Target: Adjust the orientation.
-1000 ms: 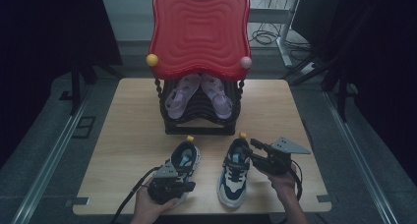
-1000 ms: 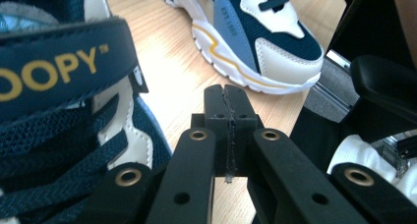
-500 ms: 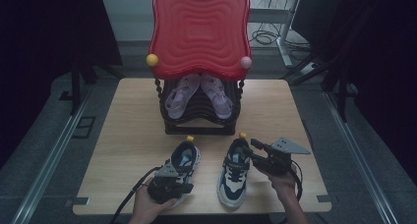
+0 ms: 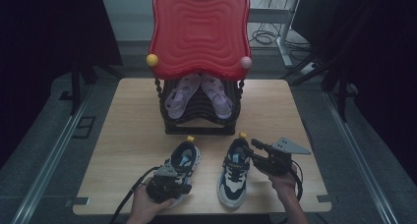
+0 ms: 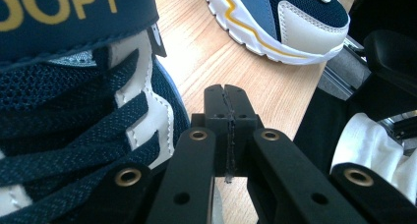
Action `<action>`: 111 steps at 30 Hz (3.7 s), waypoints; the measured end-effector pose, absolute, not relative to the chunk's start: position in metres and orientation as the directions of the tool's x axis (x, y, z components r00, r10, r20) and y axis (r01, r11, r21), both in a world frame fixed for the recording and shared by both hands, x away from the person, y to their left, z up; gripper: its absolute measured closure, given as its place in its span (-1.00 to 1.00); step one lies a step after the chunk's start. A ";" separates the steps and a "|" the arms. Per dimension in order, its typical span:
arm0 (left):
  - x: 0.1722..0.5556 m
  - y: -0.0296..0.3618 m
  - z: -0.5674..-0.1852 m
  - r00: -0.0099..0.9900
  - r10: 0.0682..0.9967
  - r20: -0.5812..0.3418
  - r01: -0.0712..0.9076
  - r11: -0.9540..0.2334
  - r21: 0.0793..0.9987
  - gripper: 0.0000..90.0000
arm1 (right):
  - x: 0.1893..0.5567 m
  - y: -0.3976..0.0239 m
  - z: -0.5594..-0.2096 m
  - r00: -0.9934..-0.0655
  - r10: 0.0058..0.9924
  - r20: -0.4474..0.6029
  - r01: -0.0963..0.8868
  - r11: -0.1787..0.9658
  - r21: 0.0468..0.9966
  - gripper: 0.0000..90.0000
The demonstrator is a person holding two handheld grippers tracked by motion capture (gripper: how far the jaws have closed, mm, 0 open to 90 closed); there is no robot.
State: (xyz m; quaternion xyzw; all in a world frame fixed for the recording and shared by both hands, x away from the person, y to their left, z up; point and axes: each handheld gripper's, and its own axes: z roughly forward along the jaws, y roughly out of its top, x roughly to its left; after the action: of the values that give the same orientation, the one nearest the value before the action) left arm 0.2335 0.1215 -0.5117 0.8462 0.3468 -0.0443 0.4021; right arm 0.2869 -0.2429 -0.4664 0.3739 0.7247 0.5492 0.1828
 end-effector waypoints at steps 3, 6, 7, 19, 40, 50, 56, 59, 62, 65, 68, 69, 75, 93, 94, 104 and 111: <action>0.234 0.123 -0.511 0.755 0.550 -0.357 0.625 -0.439 0.645 1.00 | 0.287 -0.243 -0.466 -0.653 0.743 0.145 0.341 0.118 0.933 0.16; 0.235 0.125 -0.512 0.754 0.545 -0.367 0.629 -0.437 0.643 1.00 | 0.287 -0.244 -0.466 -0.654 0.742 0.148 0.341 0.114 0.933 0.16; 0.236 0.126 -0.512 0.753 0.545 -0.369 0.630 -0.436 0.642 1.00 | 0.287 -0.244 -0.466 -0.654 0.742 0.149 0.341 0.114 0.933 0.16; 0.238 0.138 -0.513 0.742 0.551 -0.381 0.641 -0.421 0.642 1.00 | 0.288 -0.246 -0.466 -0.649 0.745 0.153 0.343 0.107 0.933 0.16; 0.242 0.167 -0.516 0.704 0.595 -0.388 0.666 -0.363 0.651 1.00 | 0.288 -0.249 -0.466 -0.645 0.748 0.158 0.346 0.101 0.933 0.16; 0.247 0.179 -0.517 0.681 0.625 -0.382 0.675 -0.333 0.658 1.00 | 0.289 -0.250 -0.466 -0.641 0.751 0.159 0.346 0.098 0.933 0.16; 0.249 0.186 -0.517 0.669 0.635 -0.387 0.682 -0.316 0.659 1.00 | 0.289 -0.249 -0.466 -0.652 0.734 0.190 0.356 0.076 0.931 0.16; 0.251 0.189 -0.518 0.662 0.643 -0.385 0.684 -0.309 0.660 1.00 | 0.289 -0.249 -0.465 -0.659 0.728 0.189 0.355 0.078 0.932 0.16; 0.251 0.191 -0.518 0.659 0.647 -0.384 0.686 -0.306 0.661 1.00 | 0.289 -0.249 -0.465 -0.658 0.729 0.190 0.355 0.078 0.932 0.16; 0.252 0.195 -0.517 0.651 0.657 -0.381 0.688 -0.298 0.661 1.00 | 0.289 -0.249 -0.464 -0.657 0.729 0.192 0.356 0.076 0.931 0.16; 0.254 0.201 -0.516 0.639 0.667 -0.383 0.691 -0.279 0.667 1.00 | 0.289 -0.249 -0.464 -0.657 0.730 0.191 0.355 0.075 0.932 0.16; 0.254 0.203 -0.516 0.635 0.671 -0.383 0.691 -0.273 0.669 1.00 | 0.289 -0.249 -0.464 -0.657 0.729 0.190 0.354 0.076 0.932 0.16; 0.256 0.213 -0.514 0.619 0.685 -0.384 0.692 -0.244 0.679 1.00 | 0.289 -0.247 -0.464 -0.660 0.727 0.190 0.356 0.080 0.931 0.16; 0.267 0.228 -0.515 0.577 0.716 -0.393 0.702 -0.188 0.687 1.00 | 0.290 -0.245 -0.463 -0.666 0.722 0.185 0.353 0.086 0.932 0.16; 0.268 0.229 -0.515 0.570 0.719 -0.397 0.705 -0.180 0.686 1.00 | 0.290 -0.244 -0.463 -0.667 0.721 0.185 0.353 0.087 0.932 0.16; 0.276 0.235 -0.516 0.551 0.727 -0.410 0.709 -0.149 0.689 1.00 | 0.290 -0.243 -0.462 -0.670 0.718 0.188 0.353 0.085 0.932 0.16; 0.275 0.236 -0.514 0.550 0.730 -0.406 0.703 -0.142 0.697 1.00 | 0.288 -0.242 -0.461 -0.670 0.722 0.173 0.339 0.091 0.936 0.17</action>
State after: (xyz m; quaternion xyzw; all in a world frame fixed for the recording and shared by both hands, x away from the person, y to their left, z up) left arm 0.2746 0.2361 -0.5140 0.7554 0.4741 0.0149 0.4520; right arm 0.2882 -0.2417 -0.4610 0.3689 0.7188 0.5643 0.1696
